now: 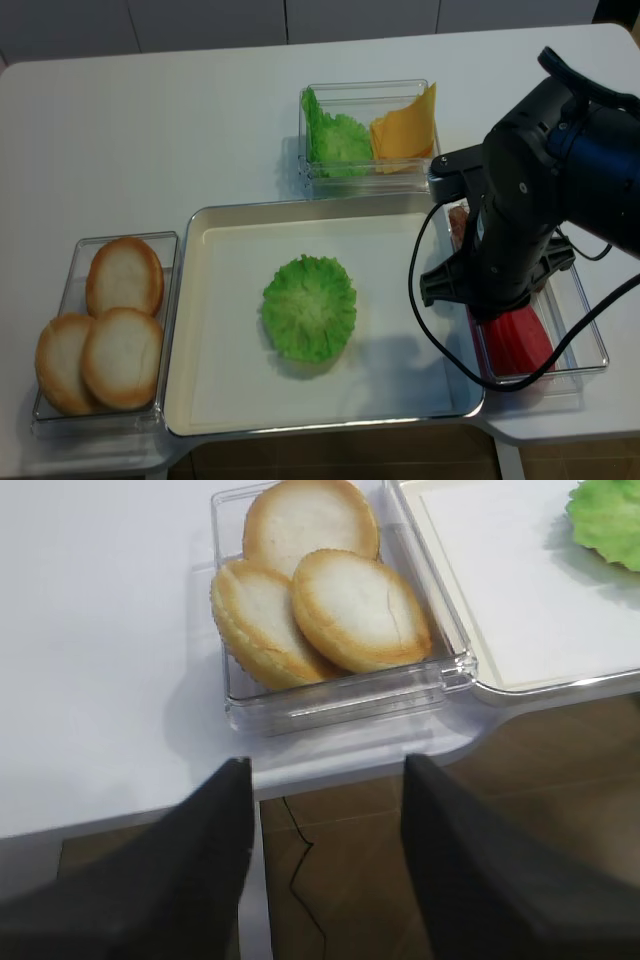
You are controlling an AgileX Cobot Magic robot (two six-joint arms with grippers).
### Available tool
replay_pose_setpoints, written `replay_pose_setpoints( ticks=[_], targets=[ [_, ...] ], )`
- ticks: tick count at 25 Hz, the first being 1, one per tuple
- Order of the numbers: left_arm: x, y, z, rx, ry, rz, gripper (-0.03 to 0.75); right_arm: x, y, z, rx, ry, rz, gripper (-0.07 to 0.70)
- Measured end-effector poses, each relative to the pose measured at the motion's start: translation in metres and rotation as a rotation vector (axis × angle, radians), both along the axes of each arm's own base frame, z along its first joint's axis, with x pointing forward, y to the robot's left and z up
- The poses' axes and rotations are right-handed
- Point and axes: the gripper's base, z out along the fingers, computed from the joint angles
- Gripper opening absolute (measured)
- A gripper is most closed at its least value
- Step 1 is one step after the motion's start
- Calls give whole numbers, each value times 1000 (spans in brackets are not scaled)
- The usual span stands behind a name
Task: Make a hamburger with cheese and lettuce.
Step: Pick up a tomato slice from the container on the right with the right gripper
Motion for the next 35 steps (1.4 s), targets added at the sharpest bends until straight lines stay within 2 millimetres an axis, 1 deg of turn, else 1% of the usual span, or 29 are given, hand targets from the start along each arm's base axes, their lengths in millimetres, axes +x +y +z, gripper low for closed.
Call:
replay_pose_setpoints(
  ticks=[11,22,35],
  targets=[
    [0,0,0,0,0,0,360,-1,-1,3,4,-10,-19,64],
    [0,0,0,0,0,0,360,-12,-7,25,38,-59,-39,61],
    [0,0,0,0,0,0,360,-38,-23,65,97,-147,-52,61]
  ],
)
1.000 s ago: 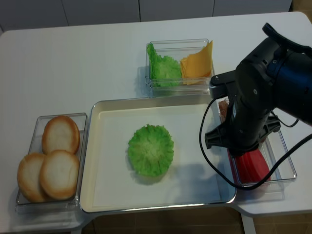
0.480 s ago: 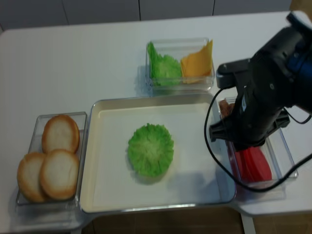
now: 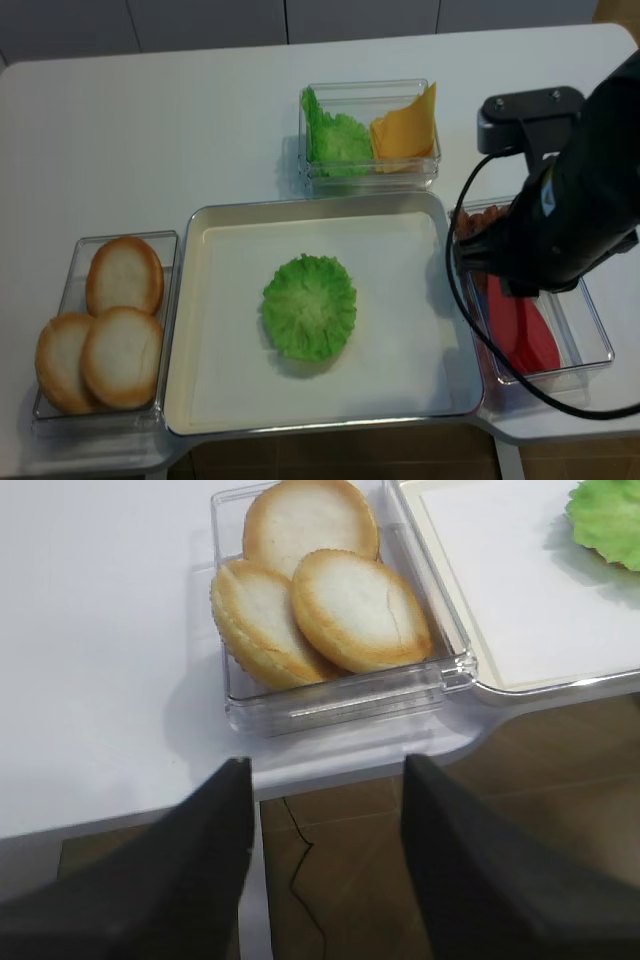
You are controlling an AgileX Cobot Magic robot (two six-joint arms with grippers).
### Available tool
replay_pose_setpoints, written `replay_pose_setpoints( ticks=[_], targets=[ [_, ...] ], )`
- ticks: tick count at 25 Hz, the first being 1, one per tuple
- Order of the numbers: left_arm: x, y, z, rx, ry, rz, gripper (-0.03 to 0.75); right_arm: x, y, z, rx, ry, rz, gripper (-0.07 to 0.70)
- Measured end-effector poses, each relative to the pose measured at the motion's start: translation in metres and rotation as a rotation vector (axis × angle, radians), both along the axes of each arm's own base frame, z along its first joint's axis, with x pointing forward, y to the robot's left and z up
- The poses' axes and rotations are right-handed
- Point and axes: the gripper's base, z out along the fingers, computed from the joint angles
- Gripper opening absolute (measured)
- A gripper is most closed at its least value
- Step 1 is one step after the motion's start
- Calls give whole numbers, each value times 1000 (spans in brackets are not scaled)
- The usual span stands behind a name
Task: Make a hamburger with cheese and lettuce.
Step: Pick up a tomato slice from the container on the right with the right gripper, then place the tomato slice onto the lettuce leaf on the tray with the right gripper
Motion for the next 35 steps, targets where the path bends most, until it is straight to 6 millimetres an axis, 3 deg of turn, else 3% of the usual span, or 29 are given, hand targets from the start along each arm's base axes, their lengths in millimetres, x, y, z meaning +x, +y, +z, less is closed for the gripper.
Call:
replay_pose_setpoints(
  ticks=[6,13,16,23,31,35],
  targets=[
    [0,0,0,0,0,0,360,-9,-6,20,32,-51,-8,61],
    [0,0,0,0,0,0,360,-10,6,54,79,-138,33,61],
    [0,0,0,0,0,0,360,-7,13,59,80,-145,52,60],
    [0,0,0,0,0,0,360,11,58,51,44,-117,150,60],
    [0,0,0,0,0,0,360,35,120,26,-35,-99,258,60],
    [0,0,0,0,0,0,360,49,139,10,-65,-85,272,60]
  ],
)
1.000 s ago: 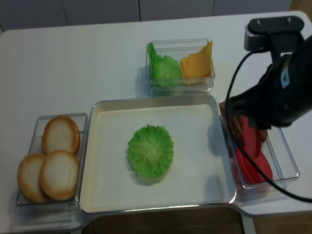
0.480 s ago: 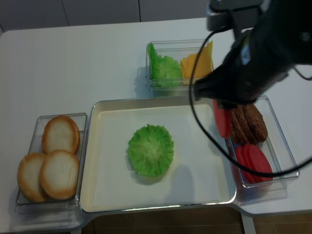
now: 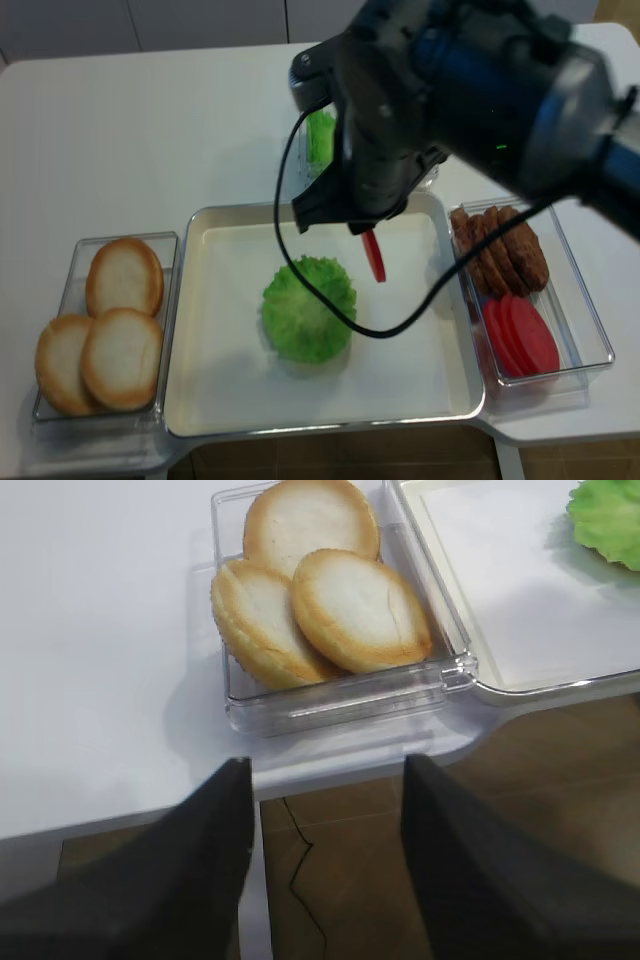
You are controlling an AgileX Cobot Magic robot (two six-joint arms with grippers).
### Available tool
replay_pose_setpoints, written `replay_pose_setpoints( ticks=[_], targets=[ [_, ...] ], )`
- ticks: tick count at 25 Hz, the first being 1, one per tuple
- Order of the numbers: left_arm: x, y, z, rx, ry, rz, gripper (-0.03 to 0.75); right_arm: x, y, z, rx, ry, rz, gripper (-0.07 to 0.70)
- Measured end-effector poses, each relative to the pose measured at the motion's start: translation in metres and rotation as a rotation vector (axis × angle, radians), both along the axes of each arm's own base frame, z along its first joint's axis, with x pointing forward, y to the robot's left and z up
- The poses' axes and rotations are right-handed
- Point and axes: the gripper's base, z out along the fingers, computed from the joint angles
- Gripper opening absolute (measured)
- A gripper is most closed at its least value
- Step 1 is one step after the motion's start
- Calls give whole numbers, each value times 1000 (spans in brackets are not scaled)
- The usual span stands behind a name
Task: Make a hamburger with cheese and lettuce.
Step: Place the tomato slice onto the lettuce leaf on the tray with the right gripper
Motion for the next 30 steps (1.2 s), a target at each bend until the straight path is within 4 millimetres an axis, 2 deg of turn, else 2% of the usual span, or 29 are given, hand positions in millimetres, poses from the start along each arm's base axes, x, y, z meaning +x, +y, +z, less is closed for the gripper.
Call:
replay_pose_setpoints(
  ticks=[4,11,15,21,30],
  targets=[
    [0,0,0,0,0,0,360,9,16,-13,-23,7,21,60],
    [0,0,0,0,0,0,360,10,39,-33,-62,28,73,59],
    [0,0,0,0,0,0,360,10,45,-44,-125,26,102,59],
    [0,0,0,0,0,0,360,3,52,-46,-141,19,131,58],
    [0,0,0,0,0,0,360,4,54,-52,-142,32,134,58]
  ],
)
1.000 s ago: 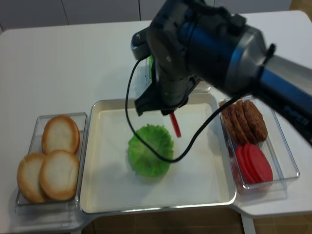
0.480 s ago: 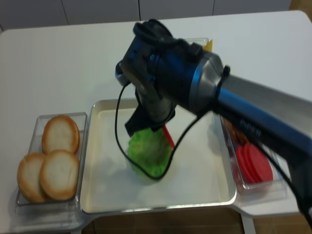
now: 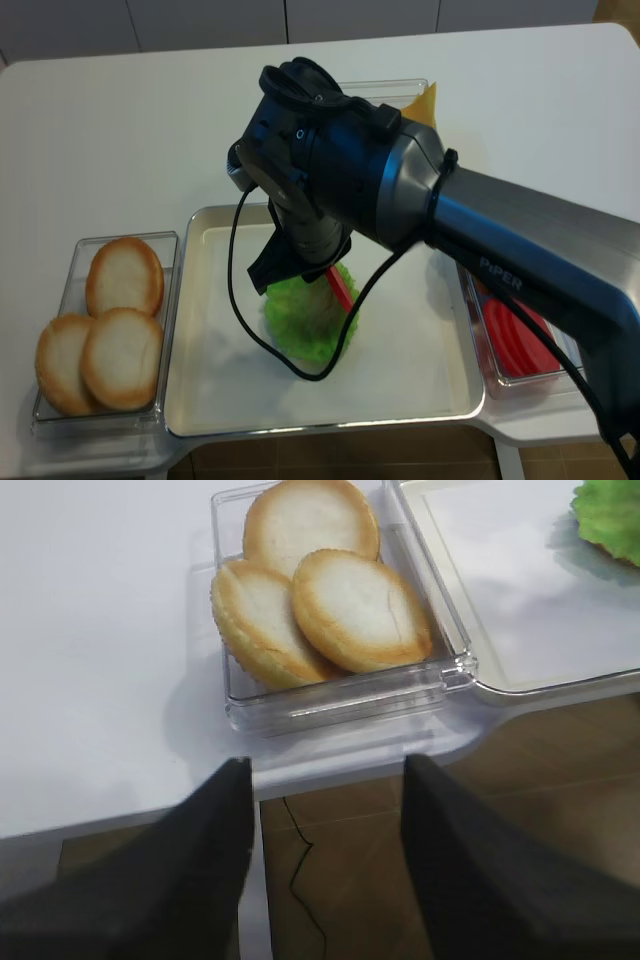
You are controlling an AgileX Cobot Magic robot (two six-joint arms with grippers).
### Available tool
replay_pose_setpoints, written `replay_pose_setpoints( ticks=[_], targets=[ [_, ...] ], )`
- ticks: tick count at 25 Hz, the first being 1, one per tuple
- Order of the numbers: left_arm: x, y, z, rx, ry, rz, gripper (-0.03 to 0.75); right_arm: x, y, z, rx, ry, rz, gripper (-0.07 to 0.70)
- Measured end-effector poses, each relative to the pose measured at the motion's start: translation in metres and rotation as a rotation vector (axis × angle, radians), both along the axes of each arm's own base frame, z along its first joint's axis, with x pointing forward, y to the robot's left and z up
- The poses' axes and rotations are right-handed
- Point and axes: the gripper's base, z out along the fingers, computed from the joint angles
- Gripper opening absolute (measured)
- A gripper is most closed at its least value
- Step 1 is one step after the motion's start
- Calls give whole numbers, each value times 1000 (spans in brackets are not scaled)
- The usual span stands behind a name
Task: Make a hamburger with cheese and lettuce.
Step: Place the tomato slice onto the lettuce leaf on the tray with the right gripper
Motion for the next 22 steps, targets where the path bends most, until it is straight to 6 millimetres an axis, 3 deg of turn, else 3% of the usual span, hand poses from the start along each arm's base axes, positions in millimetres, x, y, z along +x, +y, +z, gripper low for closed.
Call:
replay_pose_setpoints(
  ticks=[4,14,22],
  targets=[
    [0,0,0,0,0,0,360,0,0,0,1,2,0,71],
    [0,0,0,0,0,0,360,-2,3,-1,47,22,-21,193],
    [0,0,0,0,0,0,360,-5,8,-1,100,63,-29,429]
  ],
)
